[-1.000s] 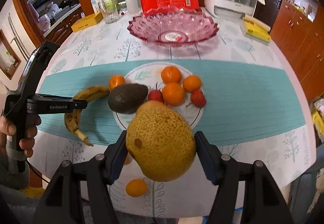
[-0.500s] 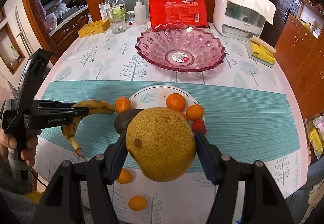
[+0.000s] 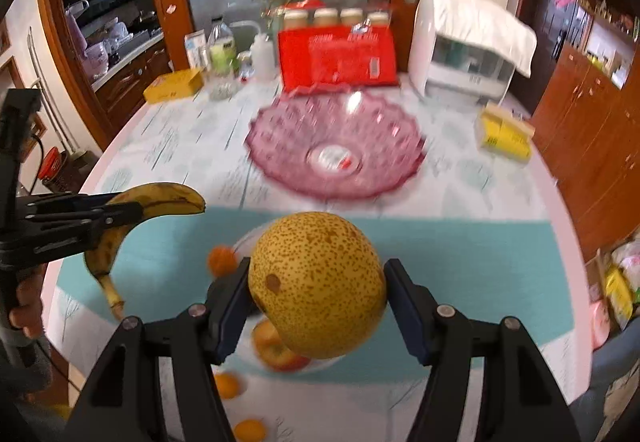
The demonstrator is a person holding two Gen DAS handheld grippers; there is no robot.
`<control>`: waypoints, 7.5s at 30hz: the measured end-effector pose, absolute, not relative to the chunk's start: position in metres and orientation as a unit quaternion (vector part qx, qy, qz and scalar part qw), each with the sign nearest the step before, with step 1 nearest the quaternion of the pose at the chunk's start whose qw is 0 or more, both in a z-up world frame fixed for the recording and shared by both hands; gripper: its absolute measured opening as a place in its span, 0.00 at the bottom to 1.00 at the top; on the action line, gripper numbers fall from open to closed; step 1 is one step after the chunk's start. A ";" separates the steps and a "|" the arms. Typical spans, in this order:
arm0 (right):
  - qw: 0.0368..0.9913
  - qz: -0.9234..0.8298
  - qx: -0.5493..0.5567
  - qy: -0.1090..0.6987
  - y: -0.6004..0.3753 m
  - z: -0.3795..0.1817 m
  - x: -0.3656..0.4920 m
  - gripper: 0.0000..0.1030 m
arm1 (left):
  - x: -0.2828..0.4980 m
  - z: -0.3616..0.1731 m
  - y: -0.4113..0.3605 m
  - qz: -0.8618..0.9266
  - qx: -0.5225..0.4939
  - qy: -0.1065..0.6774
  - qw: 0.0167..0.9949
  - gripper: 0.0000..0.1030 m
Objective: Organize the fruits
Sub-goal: 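Lift the pear with the right tool while the left tool carries the banana toward the pink bowl, then lower and release the pear into the pink bowl while the left tool releases the banana there, then withdraw both open tools from the bowl back toward the fruit plate, then grasp a loose tangerine with the right tool while the left tool grasps another tangerine, then carry the tangerine with the right tool while the left tool carries its tangerine to the bowl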
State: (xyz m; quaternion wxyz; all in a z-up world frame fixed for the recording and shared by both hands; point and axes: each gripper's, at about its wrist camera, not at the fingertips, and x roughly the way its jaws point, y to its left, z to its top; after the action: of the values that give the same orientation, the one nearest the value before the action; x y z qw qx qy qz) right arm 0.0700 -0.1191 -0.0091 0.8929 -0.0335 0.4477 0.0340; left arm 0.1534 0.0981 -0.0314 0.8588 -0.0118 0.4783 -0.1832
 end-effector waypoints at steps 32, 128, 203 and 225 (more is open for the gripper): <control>0.833 0.182 -0.057 0.520 -0.165 -0.151 0.300 0.64 | 0.336 -0.138 -0.044 -0.021 0.026 0.549 0.835 0.31; 0.910 0.119 -0.005 0.397 -0.134 0.011 -0.009 0.64 | 0.035 0.014 0.065 -0.055 0.014 0.410 0.911 0.87; 0.818 0.190 0.025 0.542 -0.108 -0.171 -0.062 0.31 | 0.017 -0.193 0.025 -0.149 -0.033 0.629 0.763 0.45; 0.842 0.175 0.035 0.509 -0.128 -0.128 -0.027 0.31 | 0.035 -0.138 0.023 -0.134 -0.023 0.564 0.815 0.32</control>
State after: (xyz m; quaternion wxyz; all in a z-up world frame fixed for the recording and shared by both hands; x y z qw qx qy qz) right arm -0.0273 -0.1278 -0.1279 0.8422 0.0348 0.5088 0.1752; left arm 0.0348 0.0234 -0.1383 0.8146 -0.0232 0.5639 -0.1338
